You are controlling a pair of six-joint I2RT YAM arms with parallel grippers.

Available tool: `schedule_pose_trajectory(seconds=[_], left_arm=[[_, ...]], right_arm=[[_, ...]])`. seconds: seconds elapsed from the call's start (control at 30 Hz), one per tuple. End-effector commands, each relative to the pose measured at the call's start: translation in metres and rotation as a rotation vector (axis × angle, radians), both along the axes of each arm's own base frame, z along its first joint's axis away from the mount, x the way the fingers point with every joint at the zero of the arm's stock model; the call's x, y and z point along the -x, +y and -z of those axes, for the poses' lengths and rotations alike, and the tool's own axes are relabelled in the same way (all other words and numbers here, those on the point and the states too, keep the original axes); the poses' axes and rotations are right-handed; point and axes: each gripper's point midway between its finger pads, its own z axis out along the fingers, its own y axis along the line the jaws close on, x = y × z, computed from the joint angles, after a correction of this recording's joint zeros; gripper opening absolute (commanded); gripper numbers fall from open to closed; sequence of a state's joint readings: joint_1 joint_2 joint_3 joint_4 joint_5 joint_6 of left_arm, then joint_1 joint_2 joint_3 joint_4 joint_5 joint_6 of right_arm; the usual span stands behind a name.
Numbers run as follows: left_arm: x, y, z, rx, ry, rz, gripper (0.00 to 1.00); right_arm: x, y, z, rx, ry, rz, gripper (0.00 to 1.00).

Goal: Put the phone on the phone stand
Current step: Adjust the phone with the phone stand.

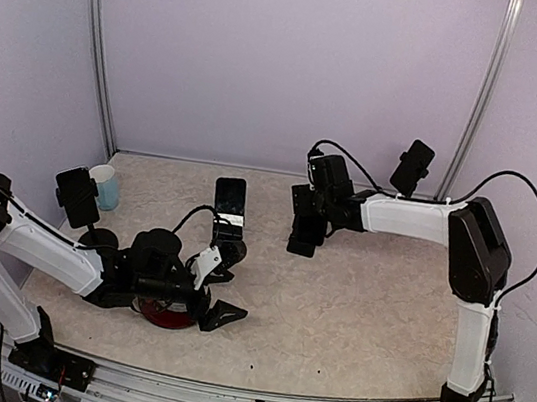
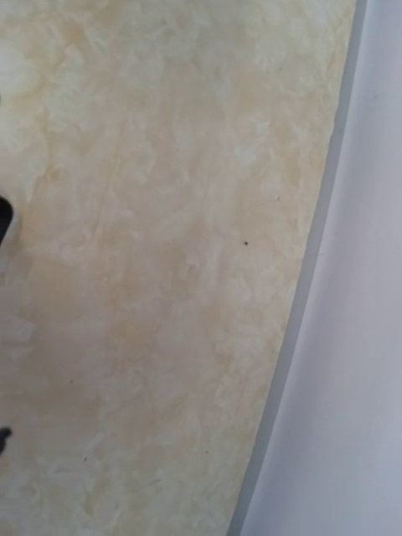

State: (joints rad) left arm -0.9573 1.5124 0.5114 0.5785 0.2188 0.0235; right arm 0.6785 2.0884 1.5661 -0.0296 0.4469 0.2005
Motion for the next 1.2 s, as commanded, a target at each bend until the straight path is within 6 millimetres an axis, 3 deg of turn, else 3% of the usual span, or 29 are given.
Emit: schedule_pose_trajectory(seconds=[0.0,0.2,0.57,1.17], left_arm=[[-0.003,-0.007,-0.009,0.016,-0.024,-0.002,0.99],[-0.003,-0.007,-0.007,0.014,-0.021,-0.001,0.99],[-0.004,-0.007,-0.005,0.006,-0.017,-0.002,0.99],[-0.004,-0.007,-0.008,0.008,-0.022,-0.003,0.99]], right_arm=[[0.007,-0.006,-0.046,-0.070,-0.095,0.017,0.79],[0.011,-0.009,-0.058,-0.118,-0.120,0.021,0.79],[0.004,-0.003,-0.033,-0.104,-0.088,0.029,0.80],[0.003,-0.007,-0.016,-0.117,-0.058,0.038,0.80]])
